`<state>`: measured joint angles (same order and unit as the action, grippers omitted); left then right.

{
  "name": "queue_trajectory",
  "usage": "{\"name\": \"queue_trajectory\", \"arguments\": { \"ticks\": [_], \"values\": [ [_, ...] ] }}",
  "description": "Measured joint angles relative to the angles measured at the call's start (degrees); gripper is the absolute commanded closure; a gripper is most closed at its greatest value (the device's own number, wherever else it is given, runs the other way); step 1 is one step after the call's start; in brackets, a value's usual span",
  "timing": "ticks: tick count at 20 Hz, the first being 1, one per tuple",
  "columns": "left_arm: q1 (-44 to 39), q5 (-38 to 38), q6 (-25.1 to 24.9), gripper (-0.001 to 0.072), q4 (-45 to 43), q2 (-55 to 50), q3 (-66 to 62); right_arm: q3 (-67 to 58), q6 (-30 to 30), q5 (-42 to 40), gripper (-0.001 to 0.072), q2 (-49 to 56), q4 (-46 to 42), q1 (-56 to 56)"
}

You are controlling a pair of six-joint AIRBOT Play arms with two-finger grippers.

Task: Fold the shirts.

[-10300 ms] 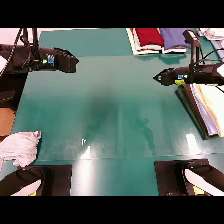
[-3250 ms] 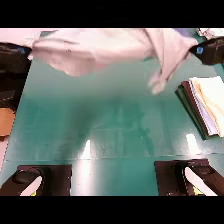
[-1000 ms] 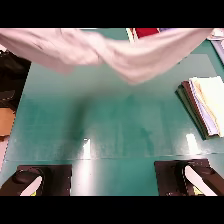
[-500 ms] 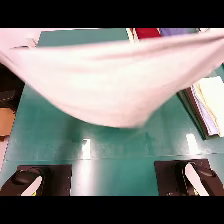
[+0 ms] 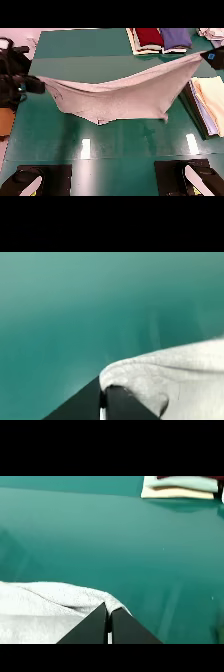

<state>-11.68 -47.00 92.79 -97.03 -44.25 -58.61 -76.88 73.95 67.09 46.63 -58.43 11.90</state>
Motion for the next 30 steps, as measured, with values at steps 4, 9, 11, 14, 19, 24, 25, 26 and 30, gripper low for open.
{"name": "queue_trajectory", "arguments": {
  "ticks": [4, 9, 11, 14, 19, 24, 25, 26, 30],
  "values": [
    [0.00, 0.61, -0.09, 0.0686, -0.20, 1.95, -14.84, -10.34, 0.00, 0.09, 0.0699, 2.43, -0.48, -1.05],
    [0.02, -2.84, -0.11, 0.0687, 1.27, 5.64, -36.00, -22.47, 0.35, 0.42, 0.0699, 0.96, -6.64, -1.40],
    [0.00, -5.84, -0.13, 0.0687, 2.75, 6.58, -42.14, -25.79, 2.03, 0.87, 0.0699, -0.09, -10.54, -1.40],
    [0.00, -9.88, -0.24, 0.0687, 4.44, 7.17, -47.91, -29.94, 4.02, 3.02, 0.0700, -0.17, -14.47, -1.40],
    [0.00, -15.52, -0.24, 0.0687, 5.22, 4.02, -45.48, -37.92, 5.46, 11.30, 0.0700, 7.54, -17.25, -1.44],
    [0.00, -17.59, -0.26, 0.0686, 5.57, -7.52, -30.34, -33.73, 5.90, 14.80, 0.0700, 18.32, -18.08, -1.44],
    [0.00, -15.91, -0.26, 0.0686, 5.55, -10.75, -26.77, -31.82, 5.97, 14.82, 0.0700, 20.55, -18.12, -1.44],
    [0.00, -13.99, -0.28, 0.0686, 5.53, -13.92, -23.76, -29.73, 5.99, 14.62, 0.0700, 22.95, -18.08, -1.46],
    [0.02, -7.30, -0.07, 0.0683, 5.46, -26.91, -17.18, -22.99, 6.08, 11.72, 0.0697, 32.22, -17.79, -3.17]
  ]
}}
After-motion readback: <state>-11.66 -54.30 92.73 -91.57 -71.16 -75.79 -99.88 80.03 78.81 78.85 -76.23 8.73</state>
